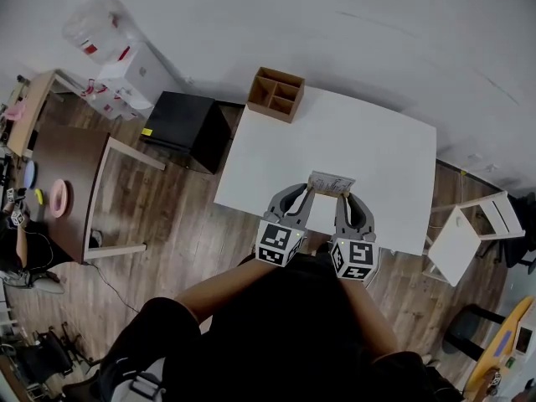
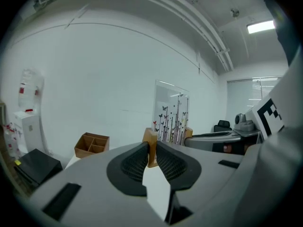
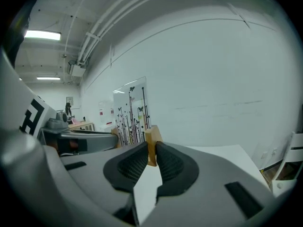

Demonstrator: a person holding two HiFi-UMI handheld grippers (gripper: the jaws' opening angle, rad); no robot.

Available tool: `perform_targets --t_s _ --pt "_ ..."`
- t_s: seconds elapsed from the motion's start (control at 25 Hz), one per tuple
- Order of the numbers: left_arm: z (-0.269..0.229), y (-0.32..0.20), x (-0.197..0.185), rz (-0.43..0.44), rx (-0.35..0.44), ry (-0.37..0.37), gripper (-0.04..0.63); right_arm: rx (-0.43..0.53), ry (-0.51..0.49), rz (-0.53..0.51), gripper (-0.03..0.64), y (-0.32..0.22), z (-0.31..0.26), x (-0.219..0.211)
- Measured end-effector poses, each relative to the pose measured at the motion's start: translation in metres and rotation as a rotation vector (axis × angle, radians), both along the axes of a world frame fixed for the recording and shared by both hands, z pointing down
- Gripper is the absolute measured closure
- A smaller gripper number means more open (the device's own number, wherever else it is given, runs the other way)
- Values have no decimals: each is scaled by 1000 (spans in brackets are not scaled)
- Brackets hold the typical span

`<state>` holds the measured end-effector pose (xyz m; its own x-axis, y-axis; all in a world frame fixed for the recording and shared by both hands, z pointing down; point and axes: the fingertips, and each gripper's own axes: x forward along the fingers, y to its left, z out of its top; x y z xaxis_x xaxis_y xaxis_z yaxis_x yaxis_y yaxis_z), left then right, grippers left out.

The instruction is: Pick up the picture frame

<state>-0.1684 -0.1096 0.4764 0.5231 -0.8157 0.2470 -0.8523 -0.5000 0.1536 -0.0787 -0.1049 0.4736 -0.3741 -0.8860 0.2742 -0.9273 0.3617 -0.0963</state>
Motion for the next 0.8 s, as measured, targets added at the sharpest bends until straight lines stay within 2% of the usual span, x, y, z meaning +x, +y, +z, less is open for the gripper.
perform_targets --t_s 0.16,0.8 --pt "-3 3 -14 -10 18 2 534 13 8 -7 548 1 -2 -14" --pt "3 4 -47 -42 2 23 534 0 11 -36 548 3 7 -48"
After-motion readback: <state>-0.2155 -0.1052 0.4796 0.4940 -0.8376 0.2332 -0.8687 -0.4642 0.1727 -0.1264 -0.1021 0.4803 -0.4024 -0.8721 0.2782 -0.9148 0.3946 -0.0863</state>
